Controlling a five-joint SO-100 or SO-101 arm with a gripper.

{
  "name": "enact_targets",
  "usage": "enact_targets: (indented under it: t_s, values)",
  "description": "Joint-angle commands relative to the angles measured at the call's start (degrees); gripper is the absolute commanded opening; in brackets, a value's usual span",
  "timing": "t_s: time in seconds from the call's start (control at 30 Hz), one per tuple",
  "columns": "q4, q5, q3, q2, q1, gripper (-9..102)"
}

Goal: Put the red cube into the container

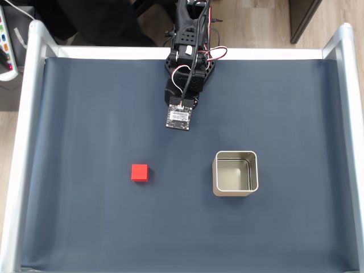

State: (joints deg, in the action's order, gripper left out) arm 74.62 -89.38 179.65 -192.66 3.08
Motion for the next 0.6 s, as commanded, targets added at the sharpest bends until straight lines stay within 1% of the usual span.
enact_targets:
  t_s: [0.0,0.57]
  values:
    - [-0.1,-0.4,-0.3,0.4,-0.4,1]
    - [-0.1,-0.4,-0.3,0.4,-0.4,1]
